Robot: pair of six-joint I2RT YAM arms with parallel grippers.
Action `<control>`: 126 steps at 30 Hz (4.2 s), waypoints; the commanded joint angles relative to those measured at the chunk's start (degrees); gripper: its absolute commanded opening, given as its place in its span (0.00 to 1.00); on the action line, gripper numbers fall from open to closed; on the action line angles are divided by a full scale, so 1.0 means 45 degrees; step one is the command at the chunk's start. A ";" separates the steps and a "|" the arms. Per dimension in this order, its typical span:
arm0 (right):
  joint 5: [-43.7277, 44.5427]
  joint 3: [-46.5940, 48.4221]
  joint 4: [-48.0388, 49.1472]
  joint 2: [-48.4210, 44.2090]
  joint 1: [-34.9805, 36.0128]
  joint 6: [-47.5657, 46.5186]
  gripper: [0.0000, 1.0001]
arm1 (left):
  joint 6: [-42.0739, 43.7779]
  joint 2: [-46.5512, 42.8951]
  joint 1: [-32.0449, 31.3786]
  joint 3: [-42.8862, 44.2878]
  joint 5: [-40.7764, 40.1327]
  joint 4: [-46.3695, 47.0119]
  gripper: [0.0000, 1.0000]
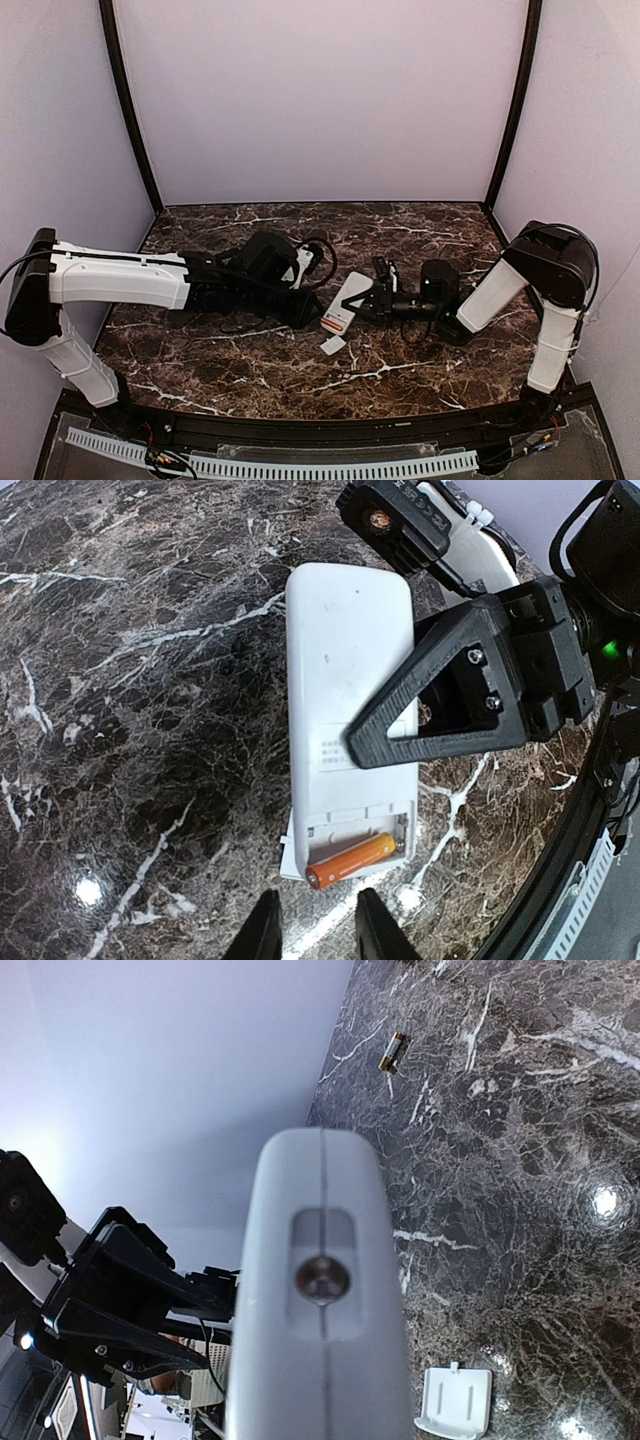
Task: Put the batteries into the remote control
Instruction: Load the battery into the battery compartment.
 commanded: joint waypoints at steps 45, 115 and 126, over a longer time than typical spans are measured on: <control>-0.0179 0.0246 0.0373 -0.0322 0.0169 -0.0288 0.00 | 0.0063 0.1551 -0.0229 0.1338 0.0475 -0.1118 0.10; -0.0589 0.0338 0.1332 -0.0031 0.0139 -0.0163 0.00 | 0.0719 0.1857 -0.0231 0.1495 0.1199 -0.1563 0.09; -0.0551 0.0200 0.1710 -0.0068 0.0139 -0.0139 0.00 | 0.0739 0.2277 -0.0321 0.1573 0.1599 -0.1523 0.08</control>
